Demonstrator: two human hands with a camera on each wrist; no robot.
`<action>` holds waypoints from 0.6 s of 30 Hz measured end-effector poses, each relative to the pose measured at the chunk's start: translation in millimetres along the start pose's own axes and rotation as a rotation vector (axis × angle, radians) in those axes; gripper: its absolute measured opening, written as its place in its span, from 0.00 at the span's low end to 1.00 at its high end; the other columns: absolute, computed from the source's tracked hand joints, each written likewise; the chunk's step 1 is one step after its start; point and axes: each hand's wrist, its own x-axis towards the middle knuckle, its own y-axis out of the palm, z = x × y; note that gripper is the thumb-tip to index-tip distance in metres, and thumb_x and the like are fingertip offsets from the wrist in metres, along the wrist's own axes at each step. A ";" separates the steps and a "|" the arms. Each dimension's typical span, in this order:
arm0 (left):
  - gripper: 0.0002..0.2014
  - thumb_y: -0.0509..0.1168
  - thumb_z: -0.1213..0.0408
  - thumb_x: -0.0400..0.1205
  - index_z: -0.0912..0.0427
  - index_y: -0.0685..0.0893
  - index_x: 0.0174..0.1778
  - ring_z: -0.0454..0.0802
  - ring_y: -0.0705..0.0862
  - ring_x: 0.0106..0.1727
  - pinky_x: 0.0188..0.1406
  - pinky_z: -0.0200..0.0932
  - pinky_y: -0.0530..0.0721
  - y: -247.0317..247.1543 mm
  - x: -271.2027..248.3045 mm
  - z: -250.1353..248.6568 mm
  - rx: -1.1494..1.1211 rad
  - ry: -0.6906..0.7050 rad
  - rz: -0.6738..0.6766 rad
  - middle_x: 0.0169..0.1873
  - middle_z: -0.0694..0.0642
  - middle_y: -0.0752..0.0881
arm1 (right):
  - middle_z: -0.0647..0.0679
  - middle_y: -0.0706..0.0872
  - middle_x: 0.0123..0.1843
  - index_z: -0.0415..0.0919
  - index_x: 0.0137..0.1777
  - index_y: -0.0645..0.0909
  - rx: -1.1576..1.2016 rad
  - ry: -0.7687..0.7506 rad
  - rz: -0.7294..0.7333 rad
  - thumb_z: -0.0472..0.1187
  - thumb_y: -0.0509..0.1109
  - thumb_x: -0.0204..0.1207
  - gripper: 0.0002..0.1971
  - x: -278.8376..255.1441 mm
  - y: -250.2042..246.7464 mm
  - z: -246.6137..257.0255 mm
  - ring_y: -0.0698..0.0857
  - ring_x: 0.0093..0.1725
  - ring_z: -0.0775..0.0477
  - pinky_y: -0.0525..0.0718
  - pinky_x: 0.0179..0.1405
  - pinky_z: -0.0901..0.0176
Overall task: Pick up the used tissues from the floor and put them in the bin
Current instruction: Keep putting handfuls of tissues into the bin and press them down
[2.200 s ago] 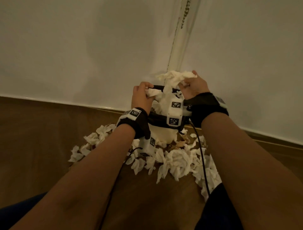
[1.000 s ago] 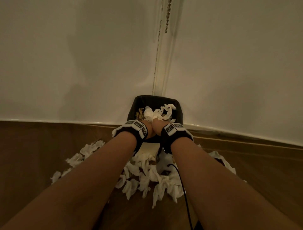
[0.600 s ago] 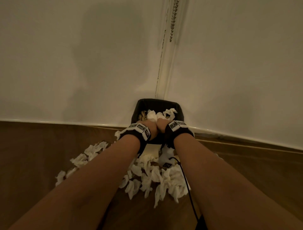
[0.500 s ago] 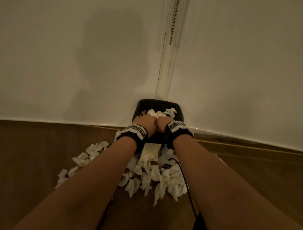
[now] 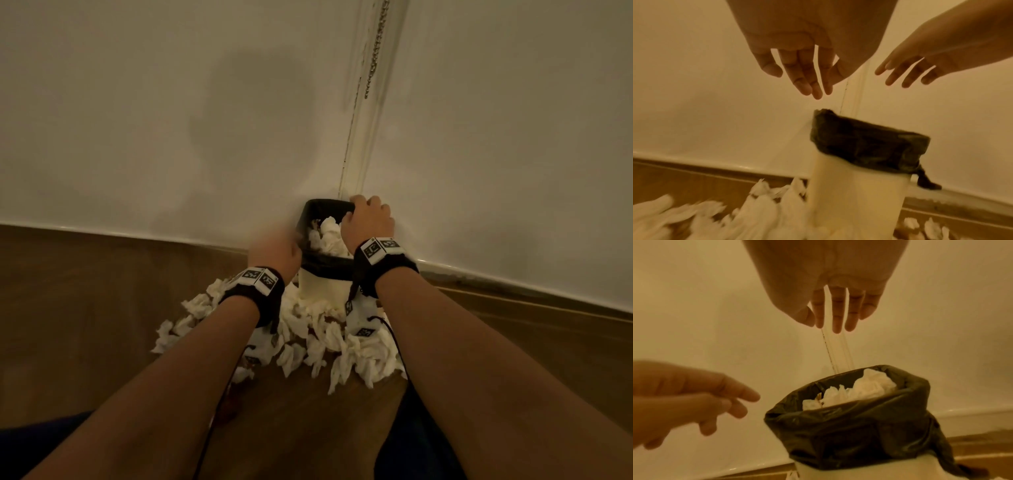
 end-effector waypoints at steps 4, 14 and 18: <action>0.16 0.53 0.59 0.83 0.49 0.77 0.65 0.56 0.79 0.62 0.64 0.55 0.71 3.5 -20.0 29.2 0.029 -0.093 0.132 0.61 0.55 0.81 | 0.41 0.85 0.56 0.42 0.63 0.77 0.141 -0.060 0.140 0.45 0.56 0.83 0.15 -14.3 6.0 19.2 0.83 0.55 0.39 0.81 0.50 0.51; 0.13 0.56 0.59 0.83 0.49 0.77 0.62 0.54 0.81 0.57 0.59 0.52 0.78 68.9 -58.9 53.0 0.151 -0.071 0.431 0.57 0.53 0.83 | 0.44 0.83 0.42 0.41 0.46 0.80 0.014 -0.028 0.450 0.49 0.56 0.83 0.15 -89.3 91.4 7.5 0.83 0.46 0.42 0.77 0.40 0.56; 0.12 0.59 0.60 0.81 0.49 0.77 0.61 0.57 0.76 0.63 0.61 0.54 0.74 98.5 -68.9 48.7 0.205 -0.018 0.419 0.63 0.56 0.76 | 0.39 0.75 0.67 0.41 0.67 0.74 -0.060 0.016 0.573 0.40 0.58 0.82 0.15 -115.1 124.0 -23.5 0.72 0.69 0.35 0.76 0.63 0.46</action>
